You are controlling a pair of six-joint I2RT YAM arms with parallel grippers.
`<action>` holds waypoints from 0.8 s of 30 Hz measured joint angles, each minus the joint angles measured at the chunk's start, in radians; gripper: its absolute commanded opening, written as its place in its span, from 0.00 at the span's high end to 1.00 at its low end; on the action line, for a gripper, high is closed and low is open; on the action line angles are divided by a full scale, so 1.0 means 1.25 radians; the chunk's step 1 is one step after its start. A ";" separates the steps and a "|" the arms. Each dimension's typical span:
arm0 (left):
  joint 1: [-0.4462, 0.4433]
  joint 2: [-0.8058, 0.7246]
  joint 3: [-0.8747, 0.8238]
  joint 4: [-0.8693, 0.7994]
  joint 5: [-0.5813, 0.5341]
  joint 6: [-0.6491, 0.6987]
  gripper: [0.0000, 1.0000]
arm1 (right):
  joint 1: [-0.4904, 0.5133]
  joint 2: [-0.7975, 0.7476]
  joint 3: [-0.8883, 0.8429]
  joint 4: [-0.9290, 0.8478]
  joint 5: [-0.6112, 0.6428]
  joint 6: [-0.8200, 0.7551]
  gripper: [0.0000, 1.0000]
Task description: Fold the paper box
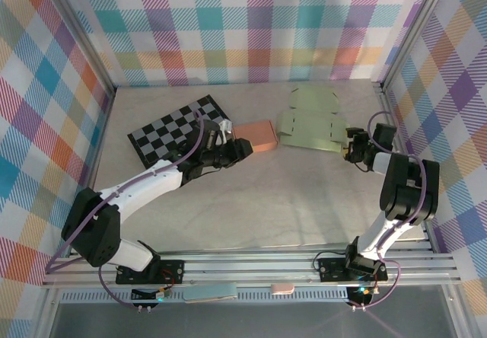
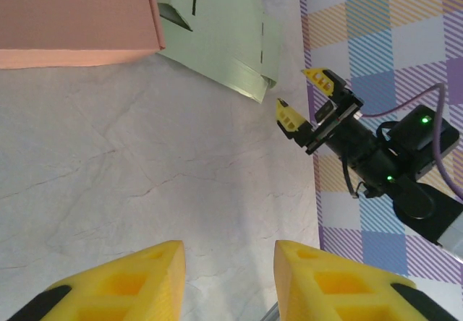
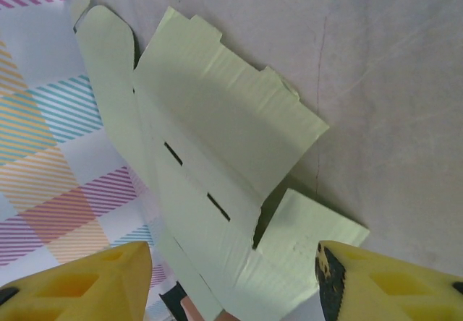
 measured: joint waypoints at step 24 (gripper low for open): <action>0.000 0.013 0.011 0.017 0.003 -0.002 0.64 | 0.021 0.138 0.031 0.172 0.026 0.164 0.63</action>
